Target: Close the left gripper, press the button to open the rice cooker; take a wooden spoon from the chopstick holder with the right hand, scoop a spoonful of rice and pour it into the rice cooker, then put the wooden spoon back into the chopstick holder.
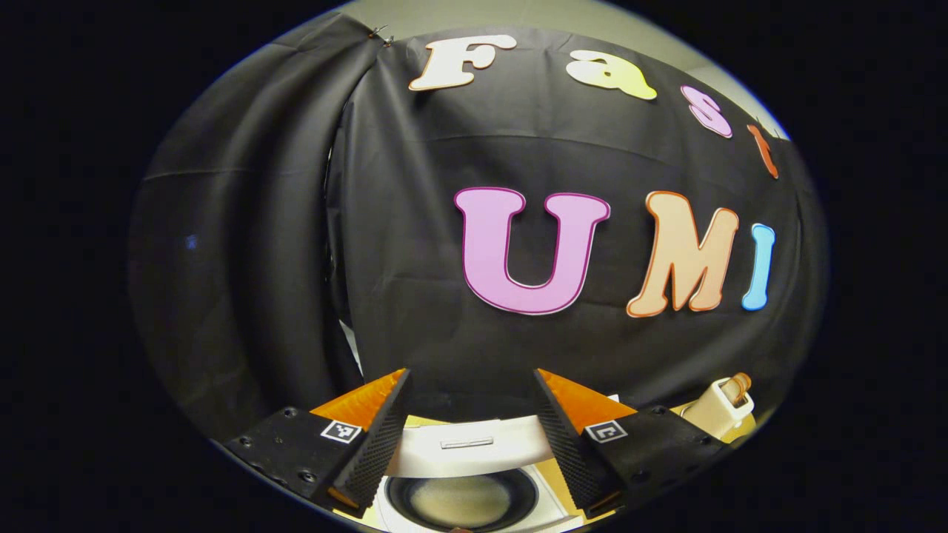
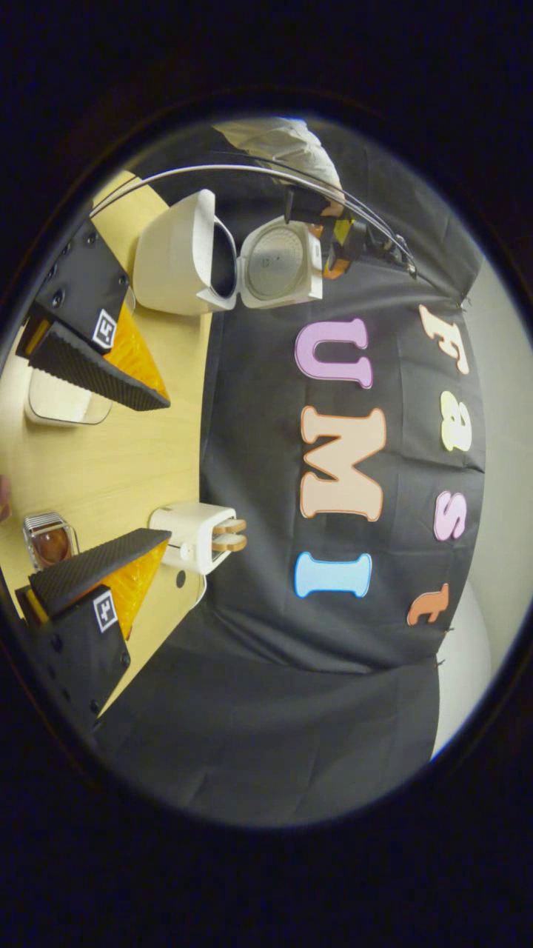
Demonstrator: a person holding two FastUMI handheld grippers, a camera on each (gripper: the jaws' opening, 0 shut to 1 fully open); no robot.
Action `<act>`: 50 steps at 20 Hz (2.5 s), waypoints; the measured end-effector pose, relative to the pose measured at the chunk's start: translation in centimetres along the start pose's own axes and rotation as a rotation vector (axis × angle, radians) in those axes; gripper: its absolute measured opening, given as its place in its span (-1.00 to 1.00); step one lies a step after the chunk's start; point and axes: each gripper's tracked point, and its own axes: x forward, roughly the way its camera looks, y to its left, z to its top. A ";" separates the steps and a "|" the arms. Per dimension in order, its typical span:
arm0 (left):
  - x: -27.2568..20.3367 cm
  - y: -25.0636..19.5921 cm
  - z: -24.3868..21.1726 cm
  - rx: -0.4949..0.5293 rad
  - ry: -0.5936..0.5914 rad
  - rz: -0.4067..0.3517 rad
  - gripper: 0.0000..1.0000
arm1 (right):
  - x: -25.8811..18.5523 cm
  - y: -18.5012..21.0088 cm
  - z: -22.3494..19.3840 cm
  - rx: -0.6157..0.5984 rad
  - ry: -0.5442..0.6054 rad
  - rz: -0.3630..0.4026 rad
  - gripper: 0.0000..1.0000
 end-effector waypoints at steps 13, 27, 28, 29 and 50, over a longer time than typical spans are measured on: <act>-6.4 -2.0 -10.3 -0.046 0.133 -0.011 0.87 | -1.0 -0.1 0.1 -0.003 0.000 0.089 0.94; -8.5 -2.3 -20.8 -0.014 0.335 0.010 0.87 | -1.5 -0.8 -0.6 -0.004 0.013 0.114 0.94; -8.5 -2.6 -20.9 0.025 0.335 0.012 0.89 | -1.5 -0.9 -0.7 -0.002 0.016 0.116 0.94; -8.4 -2.5 -21.0 0.076 0.329 0.008 0.88 | -1.4 -0.9 -1.0 0.000 0.021 0.117 0.94; -28.8 -7.9 -12.5 0.054 -0.178 0.005 0.88 | -0.9 1.5 4.8 0.089 -0.120 0.214 1.00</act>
